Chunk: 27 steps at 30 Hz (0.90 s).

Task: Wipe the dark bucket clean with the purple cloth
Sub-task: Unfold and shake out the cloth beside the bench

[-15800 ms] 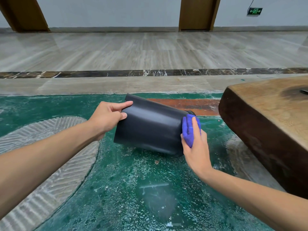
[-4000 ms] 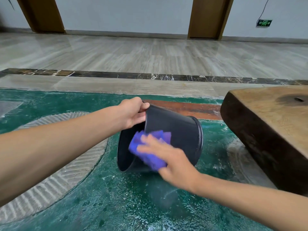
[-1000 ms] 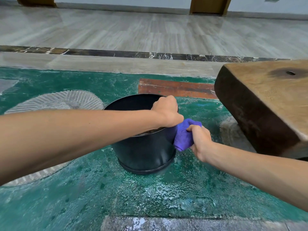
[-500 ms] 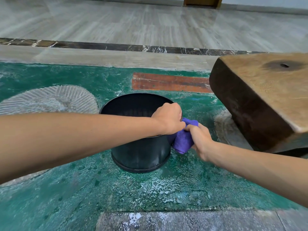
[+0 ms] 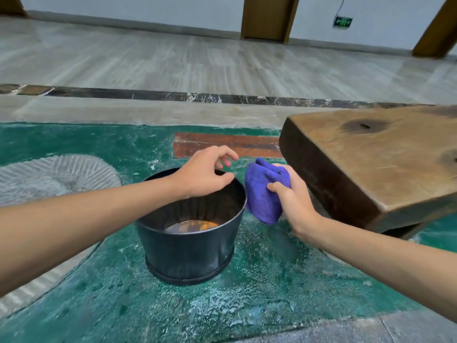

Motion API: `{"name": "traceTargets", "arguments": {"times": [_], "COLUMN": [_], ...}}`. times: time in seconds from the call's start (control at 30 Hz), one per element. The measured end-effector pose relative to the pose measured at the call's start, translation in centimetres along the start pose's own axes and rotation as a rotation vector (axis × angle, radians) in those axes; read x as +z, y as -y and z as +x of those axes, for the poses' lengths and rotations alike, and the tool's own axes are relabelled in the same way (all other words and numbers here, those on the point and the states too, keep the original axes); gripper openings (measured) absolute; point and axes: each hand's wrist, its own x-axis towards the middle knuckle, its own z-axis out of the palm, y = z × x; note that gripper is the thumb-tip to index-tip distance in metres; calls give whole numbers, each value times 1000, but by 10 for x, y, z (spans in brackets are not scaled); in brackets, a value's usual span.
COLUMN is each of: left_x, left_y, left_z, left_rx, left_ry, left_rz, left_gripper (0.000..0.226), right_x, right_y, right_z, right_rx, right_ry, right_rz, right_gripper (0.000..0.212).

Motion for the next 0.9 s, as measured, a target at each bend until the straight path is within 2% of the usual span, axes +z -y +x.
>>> {"name": "traceTargets", "arguments": {"times": [0.1,0.17,0.23,0.3,0.43,0.57,0.73,0.83,0.9], "left_x": [-3,-3,-2,0,-9,-47,-125,-181,-225], "left_y": [-3,-13,-24,-36,-59,-109,-200,-258,-301], "left_z": [11,22,35,46,54,68,101,124,143], "left_rx": [30,39,70,88,7,-36,-13,29,25], "left_ry": [54,104,108,39,-135,-154,-31,172,304], "left_rz": [-135,-297,-446,-523,-524,-395,-408,-352,-343], "left_gripper": [56,64,57,44,33,30,20,16,17], "right_x": [-5,-7,-9,-10,-16,-34,-73,-104,-129], "right_y": [27,42,54,67,95,146,248,316,373], "right_z": [2,3,6,6,-1,-6,-9,-9,-5], "right_rx": [-159,-234,-238,-216,-146,-78,-19,24,41], "right_ry": [52,82,113,114,31,-26,-184,-214,-215], "right_rz": [33,49,107,151,146,90,-33,-208,-351], "right_gripper": [47,58,70,76,60,37,23,15,22]}}
